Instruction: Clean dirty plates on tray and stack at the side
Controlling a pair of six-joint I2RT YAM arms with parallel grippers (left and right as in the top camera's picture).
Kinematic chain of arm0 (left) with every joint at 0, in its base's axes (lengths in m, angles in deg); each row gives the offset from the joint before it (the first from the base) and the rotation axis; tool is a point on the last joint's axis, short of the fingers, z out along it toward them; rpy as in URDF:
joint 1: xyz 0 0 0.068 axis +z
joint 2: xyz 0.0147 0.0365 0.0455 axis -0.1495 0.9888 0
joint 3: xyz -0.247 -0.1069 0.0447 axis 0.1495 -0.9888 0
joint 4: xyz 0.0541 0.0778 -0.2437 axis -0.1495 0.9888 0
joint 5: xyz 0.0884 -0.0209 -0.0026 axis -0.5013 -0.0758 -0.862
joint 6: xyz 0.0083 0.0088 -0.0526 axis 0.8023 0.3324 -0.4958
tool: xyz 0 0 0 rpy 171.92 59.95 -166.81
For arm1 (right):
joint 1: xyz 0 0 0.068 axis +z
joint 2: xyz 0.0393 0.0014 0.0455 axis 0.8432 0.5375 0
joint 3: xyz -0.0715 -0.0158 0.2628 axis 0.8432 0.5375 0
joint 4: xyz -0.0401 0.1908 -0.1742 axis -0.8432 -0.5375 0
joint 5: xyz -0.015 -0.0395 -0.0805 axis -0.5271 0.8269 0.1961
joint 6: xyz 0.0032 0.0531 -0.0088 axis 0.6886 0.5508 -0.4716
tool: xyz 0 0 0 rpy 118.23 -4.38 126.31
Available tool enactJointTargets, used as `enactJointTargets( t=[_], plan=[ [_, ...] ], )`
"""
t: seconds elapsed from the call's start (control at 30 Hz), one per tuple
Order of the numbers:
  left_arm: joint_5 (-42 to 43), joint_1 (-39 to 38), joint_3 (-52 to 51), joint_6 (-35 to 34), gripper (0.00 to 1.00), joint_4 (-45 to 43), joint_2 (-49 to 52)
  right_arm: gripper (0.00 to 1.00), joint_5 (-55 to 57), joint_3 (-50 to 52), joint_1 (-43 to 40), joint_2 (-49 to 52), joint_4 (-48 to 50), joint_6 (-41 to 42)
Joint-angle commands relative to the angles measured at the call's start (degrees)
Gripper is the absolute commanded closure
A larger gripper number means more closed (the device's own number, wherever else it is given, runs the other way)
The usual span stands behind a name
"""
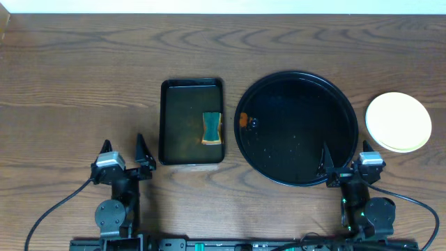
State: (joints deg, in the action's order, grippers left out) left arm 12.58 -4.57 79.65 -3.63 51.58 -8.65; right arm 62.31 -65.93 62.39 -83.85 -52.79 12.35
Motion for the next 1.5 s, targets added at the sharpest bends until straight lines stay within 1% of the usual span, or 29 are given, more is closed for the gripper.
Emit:
enactJointTargets(
  t=[0.0,0.07,0.1,1.47],
  plan=[
    [1.84,0.28,-0.37,4.46,0.19,5.40,-1.05,0.01,-0.02,0.09,1.07,-0.31,-0.17,-0.70],
    [1.92,0.28,-0.37,3.26,0.19,10.16,-1.05,0.01,-0.02,0.09,1.07,-0.31,-0.17,-0.72],
    [1.66,0.28,-0.37,2.93,0.19,10.75,-0.96,0.01,0.00,0.09,1.07,-0.31,-0.17,-0.72],
    [1.68,0.28,-0.35,2.93,0.19,10.69,-0.81,0.01,-0.02,0.09,1.07,-0.31,-0.17,-0.70]
  ],
)
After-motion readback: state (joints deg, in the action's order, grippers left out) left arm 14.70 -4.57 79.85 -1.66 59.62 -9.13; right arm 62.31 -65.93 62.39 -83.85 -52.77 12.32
